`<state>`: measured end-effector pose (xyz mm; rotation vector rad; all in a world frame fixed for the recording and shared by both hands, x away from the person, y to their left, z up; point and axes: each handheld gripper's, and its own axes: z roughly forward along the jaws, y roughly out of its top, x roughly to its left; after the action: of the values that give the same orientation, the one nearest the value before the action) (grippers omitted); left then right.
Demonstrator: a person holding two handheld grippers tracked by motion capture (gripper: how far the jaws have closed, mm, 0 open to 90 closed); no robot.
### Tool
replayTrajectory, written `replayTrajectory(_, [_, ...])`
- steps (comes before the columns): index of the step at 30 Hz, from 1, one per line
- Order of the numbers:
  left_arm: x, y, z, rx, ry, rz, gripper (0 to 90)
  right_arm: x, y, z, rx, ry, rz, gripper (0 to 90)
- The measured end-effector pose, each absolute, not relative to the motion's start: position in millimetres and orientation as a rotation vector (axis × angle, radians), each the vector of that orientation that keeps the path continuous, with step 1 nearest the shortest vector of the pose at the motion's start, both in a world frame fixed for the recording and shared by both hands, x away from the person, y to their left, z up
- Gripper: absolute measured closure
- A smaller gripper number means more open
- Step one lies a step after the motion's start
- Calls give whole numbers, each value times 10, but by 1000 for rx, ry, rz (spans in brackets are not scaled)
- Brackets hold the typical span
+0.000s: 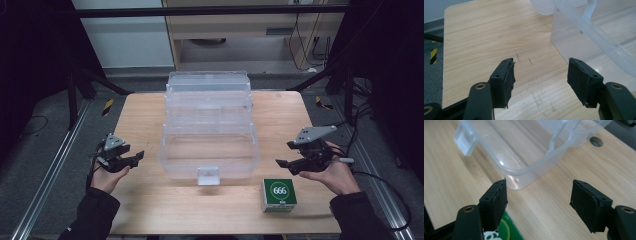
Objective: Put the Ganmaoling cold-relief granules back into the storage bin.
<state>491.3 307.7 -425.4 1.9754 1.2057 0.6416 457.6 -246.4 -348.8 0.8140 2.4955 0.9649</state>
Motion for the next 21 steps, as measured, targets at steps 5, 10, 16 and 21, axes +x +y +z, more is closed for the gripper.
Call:
replayTrajectory(5, [4915,3069,-4258,1980,1204,637,372,4506,-2397,-3480,711,2591,897,256])
replayTrajectory(10, [4919,3070,-4265,1985,1205,633,372,4444,-2313,-3505,594,2693,809,219])
replayTrajectory(16, [4929,3056,-4290,2005,1202,629,370,4401,-2253,-3566,512,2773,719,200])
replayTrajectory(21, [4946,3055,-4329,2024,1202,626,368,4373,-2196,-3640,438,2839,618,166])
